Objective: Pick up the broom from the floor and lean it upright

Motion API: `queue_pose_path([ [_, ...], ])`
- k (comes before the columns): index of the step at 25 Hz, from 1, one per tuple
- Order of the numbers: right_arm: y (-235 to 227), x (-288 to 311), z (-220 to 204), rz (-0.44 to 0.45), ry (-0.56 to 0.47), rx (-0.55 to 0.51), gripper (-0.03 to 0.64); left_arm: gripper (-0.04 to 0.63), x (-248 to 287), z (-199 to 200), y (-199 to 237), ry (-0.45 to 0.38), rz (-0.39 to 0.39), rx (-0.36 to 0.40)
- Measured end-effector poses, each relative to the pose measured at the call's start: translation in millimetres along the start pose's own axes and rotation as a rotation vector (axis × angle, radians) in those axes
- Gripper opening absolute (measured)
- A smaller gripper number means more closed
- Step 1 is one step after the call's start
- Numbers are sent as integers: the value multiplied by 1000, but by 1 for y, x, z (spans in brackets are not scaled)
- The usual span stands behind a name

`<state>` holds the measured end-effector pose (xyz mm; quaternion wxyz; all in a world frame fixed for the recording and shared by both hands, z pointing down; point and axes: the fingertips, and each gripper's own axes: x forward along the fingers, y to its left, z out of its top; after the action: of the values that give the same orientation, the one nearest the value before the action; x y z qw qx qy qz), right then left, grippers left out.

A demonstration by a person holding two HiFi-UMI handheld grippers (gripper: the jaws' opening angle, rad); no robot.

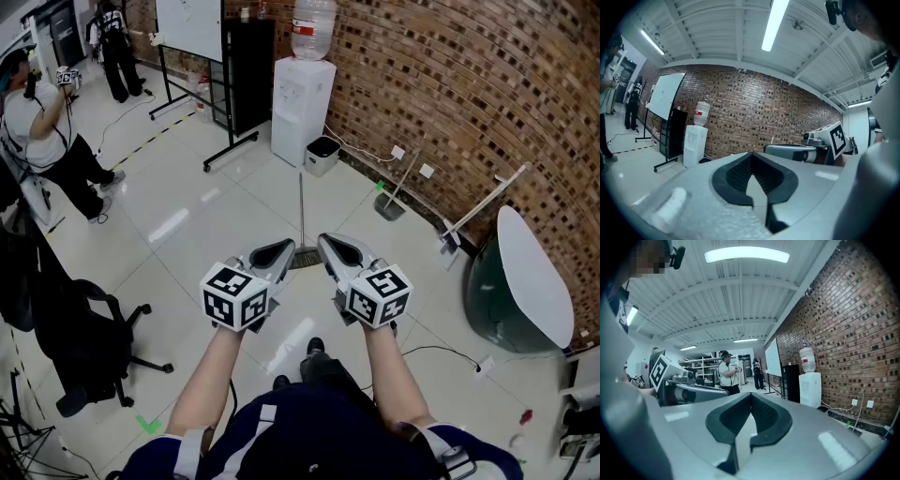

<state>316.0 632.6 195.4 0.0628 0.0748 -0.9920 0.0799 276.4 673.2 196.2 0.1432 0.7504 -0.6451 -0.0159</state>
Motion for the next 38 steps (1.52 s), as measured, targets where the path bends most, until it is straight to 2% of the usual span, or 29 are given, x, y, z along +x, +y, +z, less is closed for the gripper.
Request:
queue_pose_path([
  [7,-35,35,1,15,8,-4,3,0,36,4,40,15,22,1],
  [17,-137,110,-3,48,38,39,3,0,131,18,116,47,64,-13],
  [26,-206,188,5,102,57,49,3,0,192,36,193,87,119,-5],
  [33,-238,259,4,61,79,38,3,0,218,40,269,82,113,-19],
  [38,-256,321,2,-31,117,52,3,0,239,44,330,94,24,-24],
])
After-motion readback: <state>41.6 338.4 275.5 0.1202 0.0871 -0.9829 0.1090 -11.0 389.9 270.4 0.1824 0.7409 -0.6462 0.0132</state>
